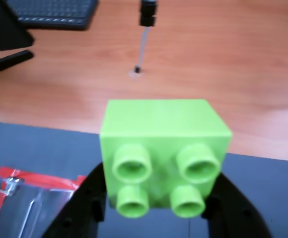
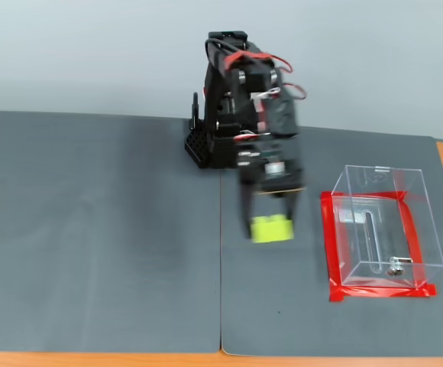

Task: Pick the green lego block and place it into the transparent box

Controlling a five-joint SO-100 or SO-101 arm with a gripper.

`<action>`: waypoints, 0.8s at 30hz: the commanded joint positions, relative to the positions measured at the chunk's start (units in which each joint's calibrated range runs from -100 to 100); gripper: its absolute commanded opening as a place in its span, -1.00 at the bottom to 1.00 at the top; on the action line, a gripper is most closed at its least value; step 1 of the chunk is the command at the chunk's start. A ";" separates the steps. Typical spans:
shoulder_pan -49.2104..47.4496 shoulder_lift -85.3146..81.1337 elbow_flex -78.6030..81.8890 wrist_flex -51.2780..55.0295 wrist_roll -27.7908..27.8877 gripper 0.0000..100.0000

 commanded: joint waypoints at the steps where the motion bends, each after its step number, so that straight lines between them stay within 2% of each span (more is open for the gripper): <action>1: -5.27 -1.51 -3.49 -0.47 -0.21 -0.74; 9: -13.99 -2.02 -3.49 0.14 -0.21 -0.74; 24: -24.36 -1.43 -2.49 0.22 -0.53 -0.74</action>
